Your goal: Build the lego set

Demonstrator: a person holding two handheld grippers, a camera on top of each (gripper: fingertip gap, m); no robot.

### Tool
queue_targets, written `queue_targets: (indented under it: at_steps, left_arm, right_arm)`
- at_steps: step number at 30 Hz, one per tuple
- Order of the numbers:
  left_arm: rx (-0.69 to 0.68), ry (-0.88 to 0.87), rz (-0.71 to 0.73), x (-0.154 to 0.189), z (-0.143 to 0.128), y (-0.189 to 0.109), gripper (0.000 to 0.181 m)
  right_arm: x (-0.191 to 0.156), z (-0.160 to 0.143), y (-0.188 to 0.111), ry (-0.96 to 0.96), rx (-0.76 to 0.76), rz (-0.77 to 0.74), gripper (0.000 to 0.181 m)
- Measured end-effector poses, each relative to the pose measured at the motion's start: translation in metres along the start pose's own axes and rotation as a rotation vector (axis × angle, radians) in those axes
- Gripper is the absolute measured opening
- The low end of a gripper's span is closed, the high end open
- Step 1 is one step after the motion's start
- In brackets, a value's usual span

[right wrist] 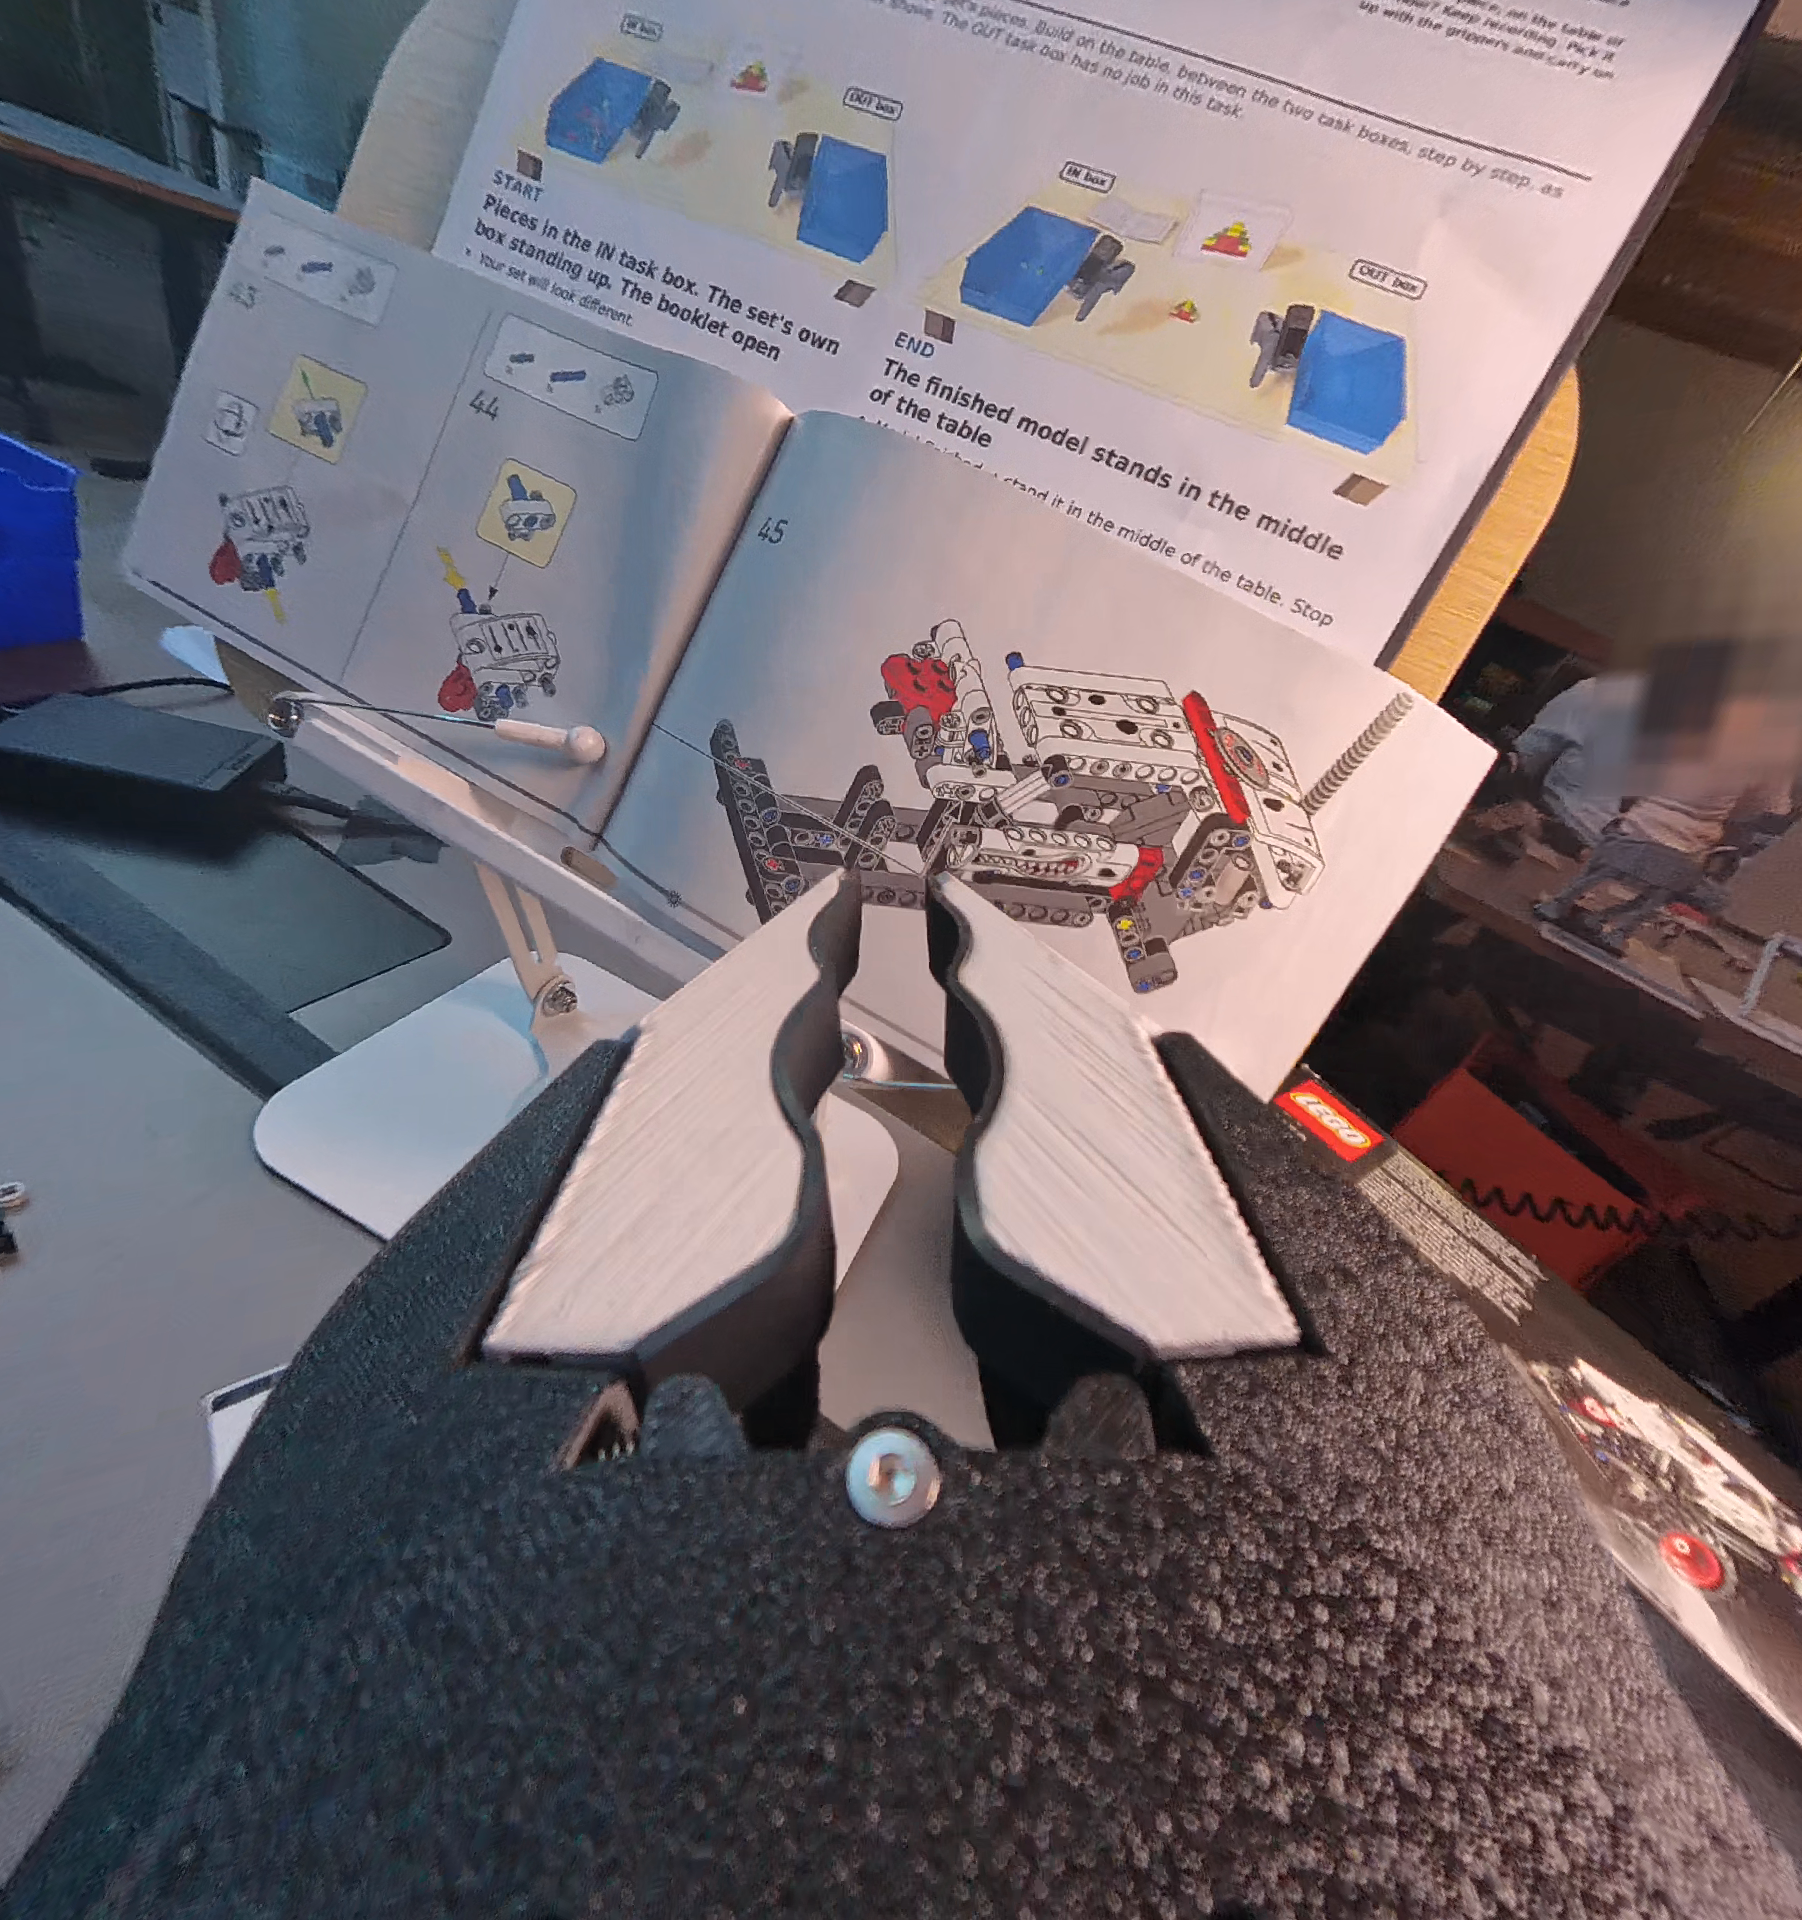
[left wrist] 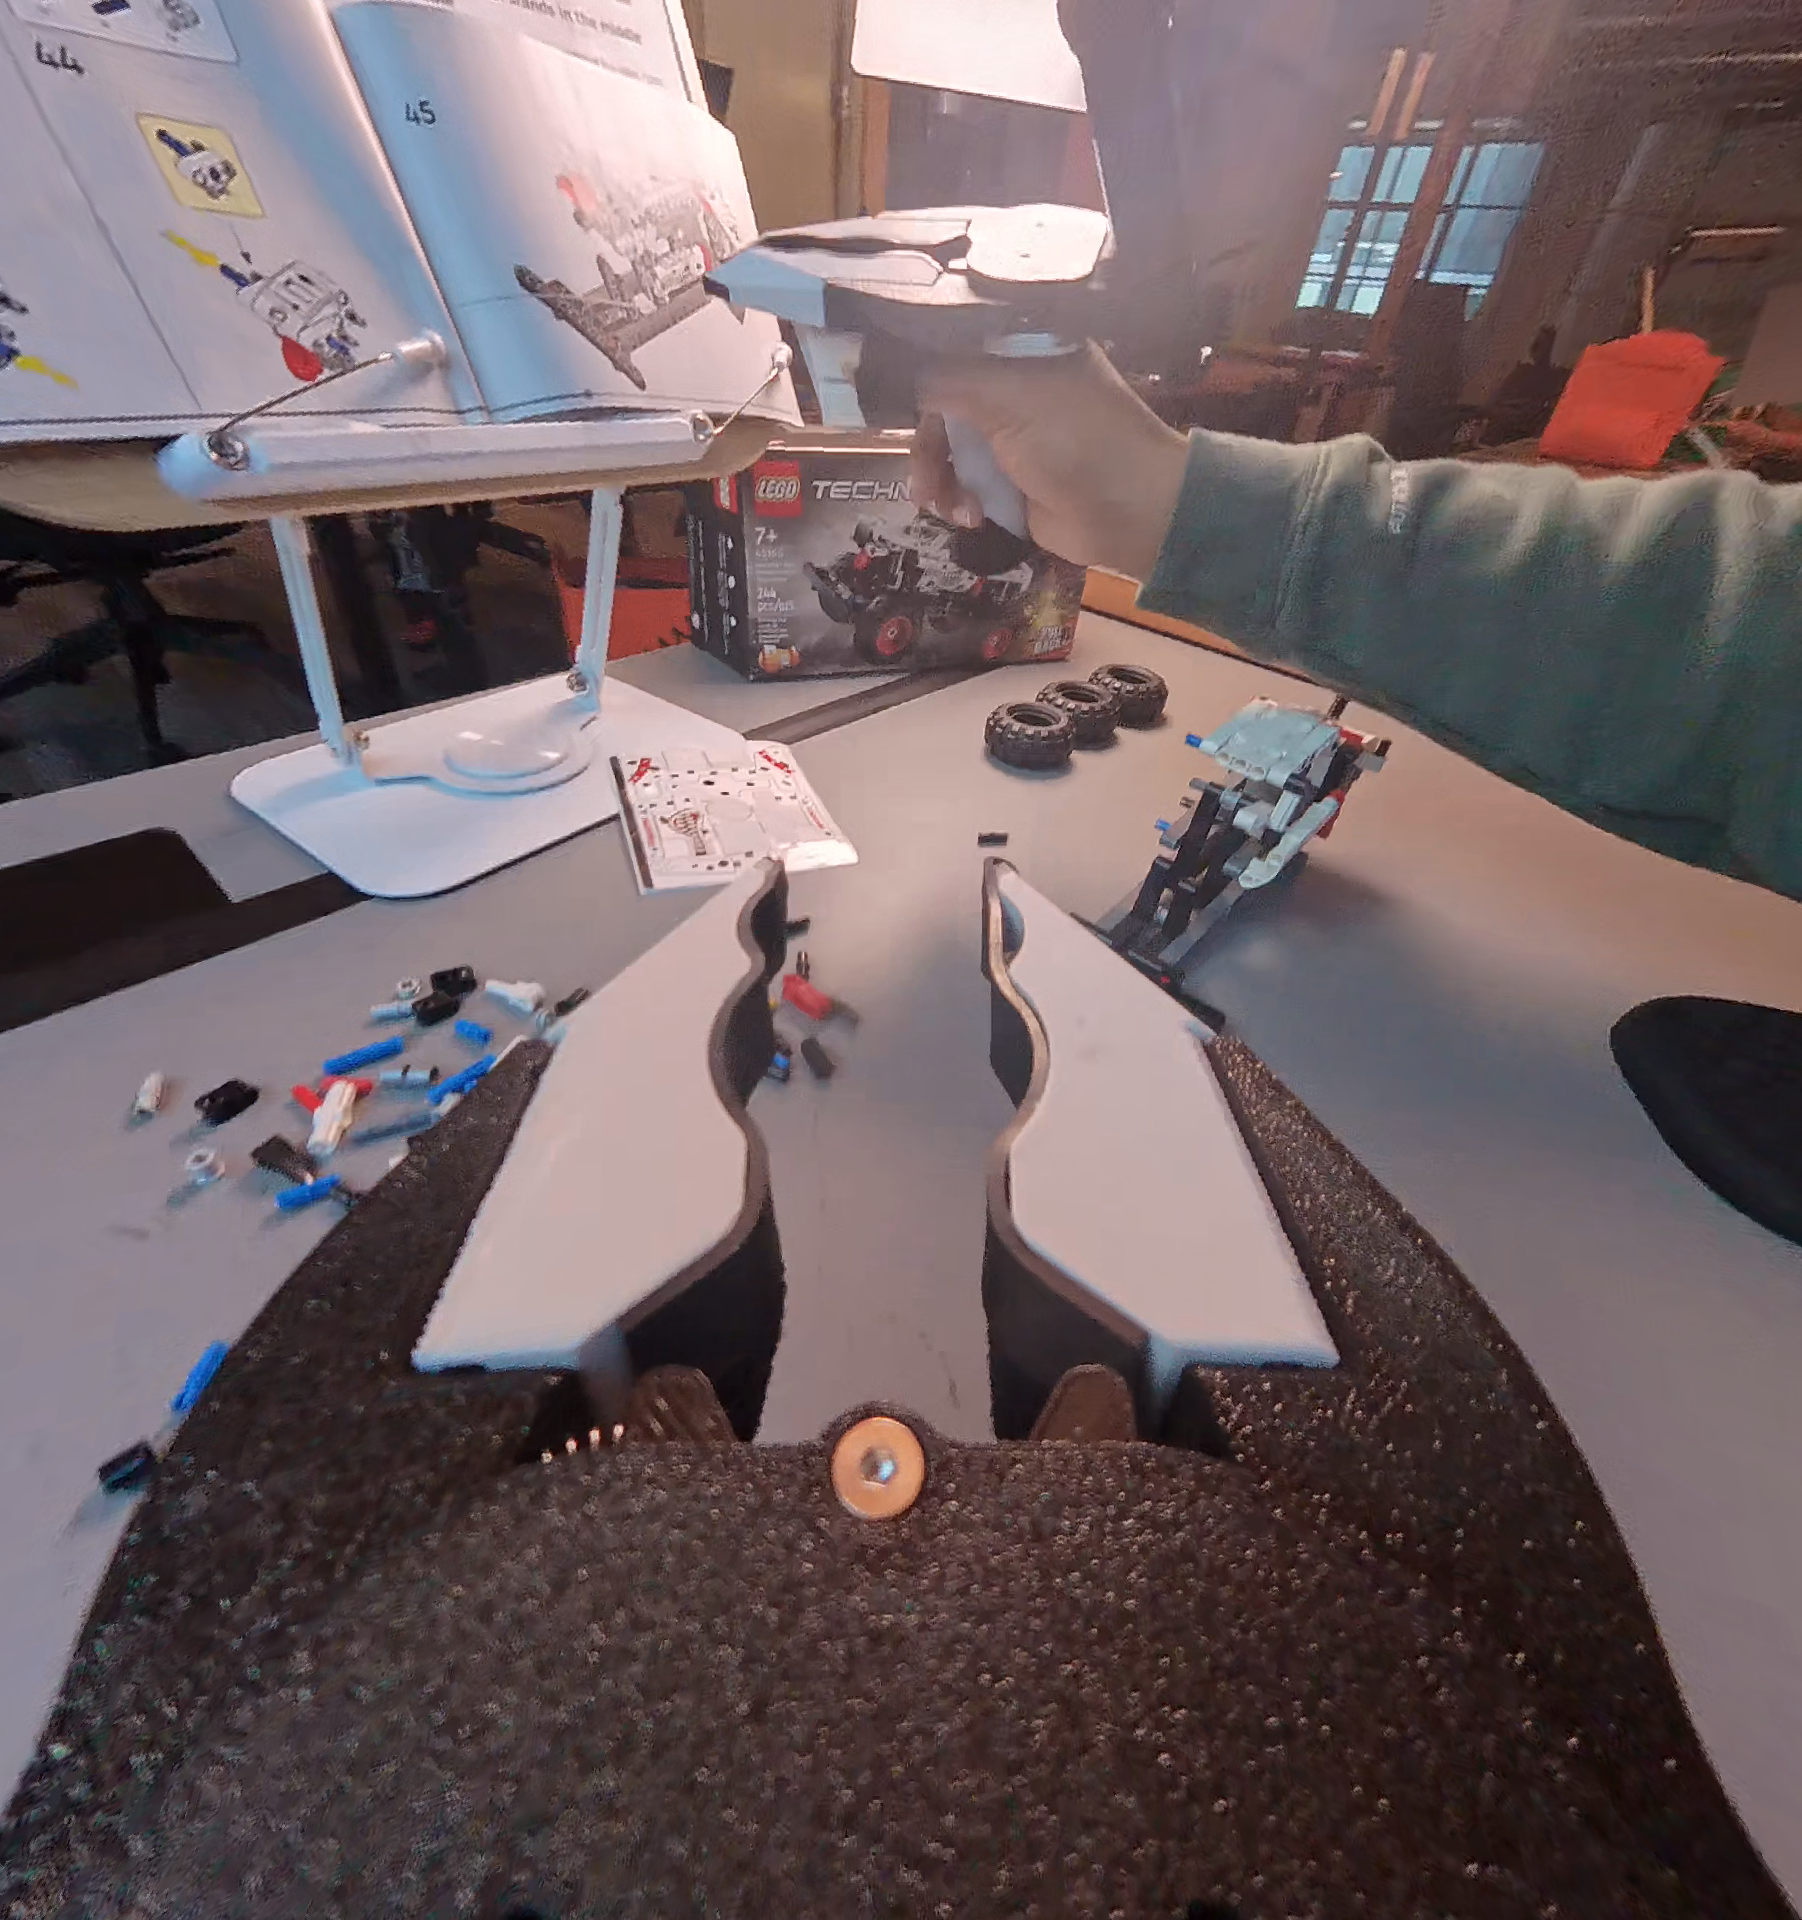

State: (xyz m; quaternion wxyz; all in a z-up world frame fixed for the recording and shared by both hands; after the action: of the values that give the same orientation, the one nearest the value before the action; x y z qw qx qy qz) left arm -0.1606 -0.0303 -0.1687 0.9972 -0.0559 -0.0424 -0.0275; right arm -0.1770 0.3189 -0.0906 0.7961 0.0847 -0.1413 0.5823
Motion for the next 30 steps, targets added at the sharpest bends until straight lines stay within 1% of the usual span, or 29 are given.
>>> queue_targets:
  at_steps: [3, 5, 7, 12, 20, 23, 25, 28, 30]
  left_arm:
    - [-0.013, 0.048, 0.069, 0.005, -0.019, -0.017, 0.036]
    - [-0.034, 0.047, 0.077, 0.003, -0.028, -0.019, 0.036]
    - [-0.025, 0.011, 0.062, 0.001, -0.030, -0.019, 0.036]
    - [-0.057, 0.024, 0.038, 0.002, -0.038, -0.014, 0.036]
    - [-0.094, 0.040, 0.002, 0.007, -0.046, -0.008, 0.037]
    - [-0.107, 0.045, -0.006, 0.007, -0.048, -0.006, 0.038]
    - [-0.113, 0.049, -0.014, 0.008, -0.049, -0.005, 0.039]
    - [-0.122, 0.059, -0.034, 0.011, -0.051, -0.004, 0.041]
    - [-0.130, 0.063, -0.053, 0.014, -0.052, -0.003, 0.042]
  right_arm:
    - [-0.004, 0.003, 0.017, -0.006, 0.003, -0.030, 0.009]
    - [-0.003, 0.005, 0.026, 0.009, -0.004, -0.051, 0.007]
    - [0.000, 0.006, 0.031, 0.042, -0.011, -0.068, 0.006]
    - [0.005, 0.004, 0.036, 0.067, -0.035, -0.087, 0.005]
    - [0.005, -0.004, 0.036, 0.069, -0.036, -0.070, 0.004]
    - [0.005, -0.001, 0.028, 0.080, -0.012, -0.050, 0.004]
    - [0.002, 0.006, 0.015, 0.062, 0.021, -0.025, 0.005]
    - [-0.011, 0.016, -0.015, 0.025, 0.054, 0.062, 0.010]
    - [-0.024, 0.020, -0.043, 0.010, 0.046, 0.169, 0.019]
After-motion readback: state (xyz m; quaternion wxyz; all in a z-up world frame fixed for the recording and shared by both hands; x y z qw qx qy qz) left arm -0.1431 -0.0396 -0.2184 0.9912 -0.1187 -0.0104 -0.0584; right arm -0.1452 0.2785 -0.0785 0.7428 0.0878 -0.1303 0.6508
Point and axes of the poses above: each gripper's, where its closed fingertips meet, y out along the fingers, z out of its top, x = y × z across the jaws, the point moved 6 cm from there along -y, back along the fingers
